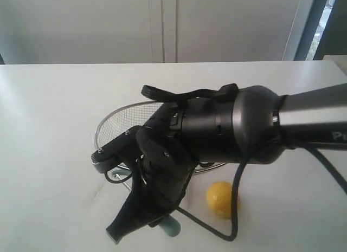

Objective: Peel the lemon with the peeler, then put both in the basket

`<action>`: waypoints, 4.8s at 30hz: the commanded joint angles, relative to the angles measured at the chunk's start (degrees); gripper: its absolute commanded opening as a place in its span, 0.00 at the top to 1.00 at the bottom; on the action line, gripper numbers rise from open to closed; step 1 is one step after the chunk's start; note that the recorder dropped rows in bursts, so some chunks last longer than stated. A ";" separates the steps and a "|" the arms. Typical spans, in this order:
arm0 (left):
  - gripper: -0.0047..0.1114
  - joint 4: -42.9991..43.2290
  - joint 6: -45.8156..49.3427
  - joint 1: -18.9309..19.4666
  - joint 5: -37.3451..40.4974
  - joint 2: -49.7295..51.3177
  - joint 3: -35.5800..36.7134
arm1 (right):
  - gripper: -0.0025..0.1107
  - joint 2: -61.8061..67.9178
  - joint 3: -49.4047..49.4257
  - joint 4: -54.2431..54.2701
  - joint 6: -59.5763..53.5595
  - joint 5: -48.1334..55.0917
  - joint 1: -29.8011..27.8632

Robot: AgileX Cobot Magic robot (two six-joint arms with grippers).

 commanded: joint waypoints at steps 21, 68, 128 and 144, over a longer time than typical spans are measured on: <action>0.96 -0.13 -0.24 0.18 -0.06 -0.25 0.24 | 0.98 -15.01 0.04 0.75 4.79 4.04 -0.04; 0.96 -0.13 -0.24 0.18 -0.06 -0.25 0.24 | 0.98 -59.42 17.69 -35.81 9.02 15.93 -11.78; 0.96 -0.13 -0.24 0.18 -0.06 -0.25 0.24 | 0.98 -38.74 14.37 25.57 -46.08 10.76 -42.47; 0.96 -0.13 -0.24 0.18 -0.06 -0.25 0.24 | 0.98 -38.74 14.37 25.57 -46.08 10.55 -42.47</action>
